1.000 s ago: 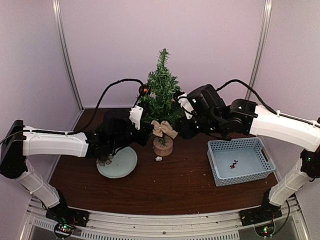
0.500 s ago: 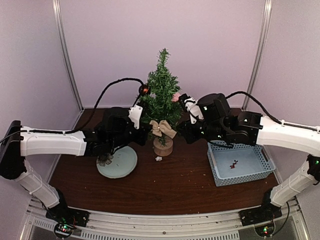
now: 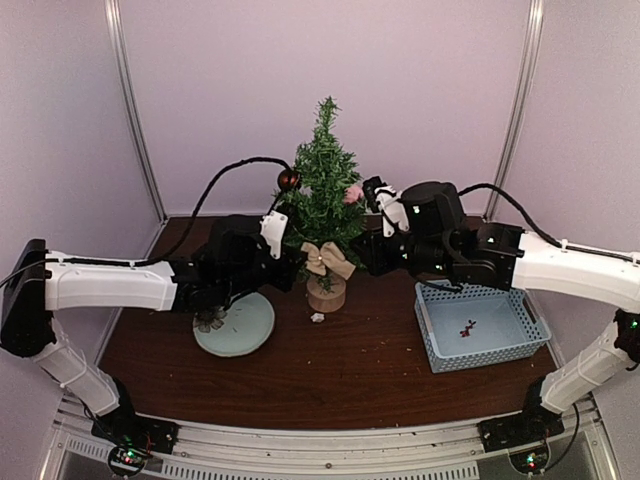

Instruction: Decorate the small christmas tree

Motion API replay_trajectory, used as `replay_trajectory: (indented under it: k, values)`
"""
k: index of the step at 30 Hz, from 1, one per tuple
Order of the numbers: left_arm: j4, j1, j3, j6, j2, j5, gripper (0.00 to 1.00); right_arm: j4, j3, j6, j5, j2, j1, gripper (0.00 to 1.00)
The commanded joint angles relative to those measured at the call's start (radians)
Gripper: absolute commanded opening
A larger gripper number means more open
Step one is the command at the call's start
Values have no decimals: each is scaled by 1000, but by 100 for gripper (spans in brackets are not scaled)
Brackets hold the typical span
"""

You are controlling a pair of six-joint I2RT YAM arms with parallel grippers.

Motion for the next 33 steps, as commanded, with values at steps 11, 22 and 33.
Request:
replay_trajectory:
  k: [11, 22, 33]
  values:
    - [221, -5, -154, 21, -153, -1, 48, 94, -72, 7, -82, -24, -8, 10]
    - [268, -5, -163, 32, -135, 46, 44, 199, -120, 17, -180, 51, -6, 1]
    - [303, -82, -298, 297, -298, 9, 21, 231, -89, 8, -90, 96, -6, 0]
